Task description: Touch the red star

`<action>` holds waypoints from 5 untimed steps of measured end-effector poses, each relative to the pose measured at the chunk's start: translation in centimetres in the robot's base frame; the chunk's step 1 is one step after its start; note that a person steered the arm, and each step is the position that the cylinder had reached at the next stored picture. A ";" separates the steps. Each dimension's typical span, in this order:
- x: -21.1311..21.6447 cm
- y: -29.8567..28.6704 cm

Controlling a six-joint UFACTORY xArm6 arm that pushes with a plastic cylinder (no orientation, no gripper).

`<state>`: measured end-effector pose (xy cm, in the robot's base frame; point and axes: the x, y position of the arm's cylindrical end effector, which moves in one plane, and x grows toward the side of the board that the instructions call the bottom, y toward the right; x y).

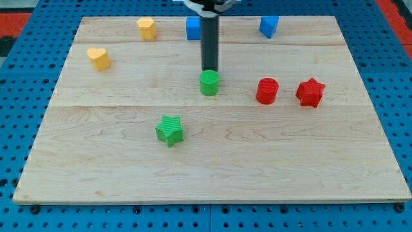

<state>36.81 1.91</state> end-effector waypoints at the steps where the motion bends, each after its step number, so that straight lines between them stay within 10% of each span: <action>1: 3.8 -0.7; 4: 8.2 4.9; 5: 10.5 16.9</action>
<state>47.26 18.76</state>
